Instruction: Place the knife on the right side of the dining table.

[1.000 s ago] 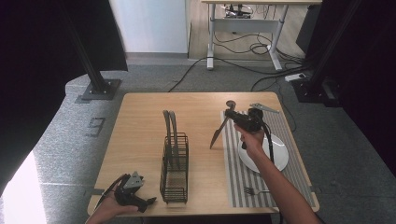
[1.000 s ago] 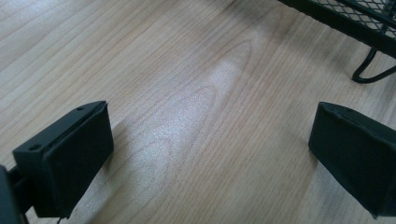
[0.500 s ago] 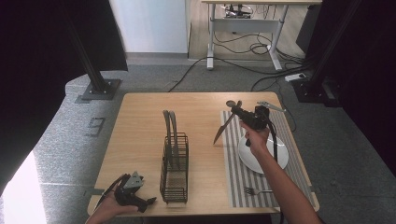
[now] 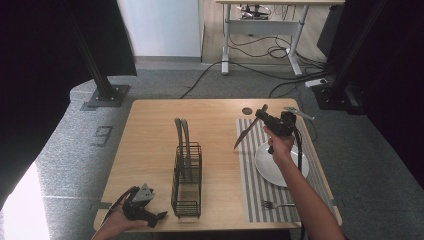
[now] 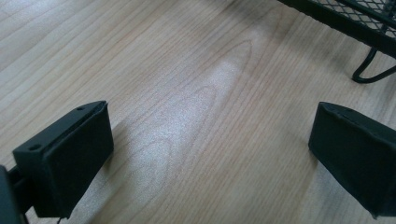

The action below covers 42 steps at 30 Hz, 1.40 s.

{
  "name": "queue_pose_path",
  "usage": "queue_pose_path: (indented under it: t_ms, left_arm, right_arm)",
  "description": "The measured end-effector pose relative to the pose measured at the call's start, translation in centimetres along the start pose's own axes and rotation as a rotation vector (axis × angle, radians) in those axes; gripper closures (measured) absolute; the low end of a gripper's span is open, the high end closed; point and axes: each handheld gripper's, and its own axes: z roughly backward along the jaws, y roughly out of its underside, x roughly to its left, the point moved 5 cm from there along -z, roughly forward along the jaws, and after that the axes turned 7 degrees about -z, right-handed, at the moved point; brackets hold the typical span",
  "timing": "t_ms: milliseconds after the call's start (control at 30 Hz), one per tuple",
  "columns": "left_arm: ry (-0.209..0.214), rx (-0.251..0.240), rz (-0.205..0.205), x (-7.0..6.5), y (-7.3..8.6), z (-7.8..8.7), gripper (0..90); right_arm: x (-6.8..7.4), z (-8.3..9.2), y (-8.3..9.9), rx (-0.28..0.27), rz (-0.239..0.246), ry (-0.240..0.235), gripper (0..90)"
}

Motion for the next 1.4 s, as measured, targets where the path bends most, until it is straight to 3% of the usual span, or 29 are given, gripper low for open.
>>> queue_pose_path:
  t_ms: [400, 567, 1133, 1400]
  left_arm:
    - [0.001, 0.002, -0.003, 0.0, 0.0, 0.0, 0.0]
    - [0.001, 0.002, -0.003, 0.0, 0.0, 0.0, 0.0]
    - [0.002, 0.001, -0.003, 0.0, 0.0, 0.0, 0.0]
    - [0.002, 0.001, -0.003, 0.0, 0.0, 0.0, 0.0]
  right_arm:
    - [-2.0, 0.5, -1.5, -0.064, -0.018, 0.048, 82.6]
    - [-2.9, 0.4, -1.9, -0.067, -0.025, 0.072, 82.6]
    - [-5.1, -2.2, -2.5, -0.086, -0.043, 0.117, 82.6]
    - [-6.1, -2.4, -2.4, -0.086, -0.055, 0.130, 82.5]
